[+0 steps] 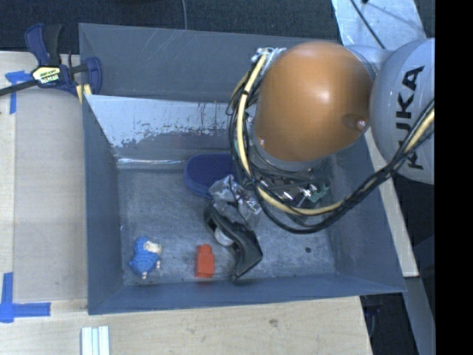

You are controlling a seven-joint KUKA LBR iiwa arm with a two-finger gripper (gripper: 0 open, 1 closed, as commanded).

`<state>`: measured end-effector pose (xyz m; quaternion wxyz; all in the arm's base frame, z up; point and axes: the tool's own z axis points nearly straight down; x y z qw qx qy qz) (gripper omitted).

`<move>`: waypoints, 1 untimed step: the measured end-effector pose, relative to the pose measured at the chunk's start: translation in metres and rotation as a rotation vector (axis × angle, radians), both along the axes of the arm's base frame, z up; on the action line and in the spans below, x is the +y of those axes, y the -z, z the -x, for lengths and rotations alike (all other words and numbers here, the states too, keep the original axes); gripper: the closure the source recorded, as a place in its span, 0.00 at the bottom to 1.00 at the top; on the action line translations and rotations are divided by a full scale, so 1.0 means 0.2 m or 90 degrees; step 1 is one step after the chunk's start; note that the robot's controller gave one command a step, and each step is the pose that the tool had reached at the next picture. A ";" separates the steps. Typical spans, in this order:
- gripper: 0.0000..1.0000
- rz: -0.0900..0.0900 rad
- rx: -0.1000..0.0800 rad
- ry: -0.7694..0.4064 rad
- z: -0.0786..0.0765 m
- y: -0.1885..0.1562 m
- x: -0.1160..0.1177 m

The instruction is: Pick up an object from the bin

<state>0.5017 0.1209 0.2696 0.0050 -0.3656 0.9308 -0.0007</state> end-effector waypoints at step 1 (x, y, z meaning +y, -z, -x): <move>1.00 0.002 0.007 -0.290 0.07 0.40 0.06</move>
Offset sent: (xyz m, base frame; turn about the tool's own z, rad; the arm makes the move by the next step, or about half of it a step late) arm -0.0142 0.0117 -0.0781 -0.4561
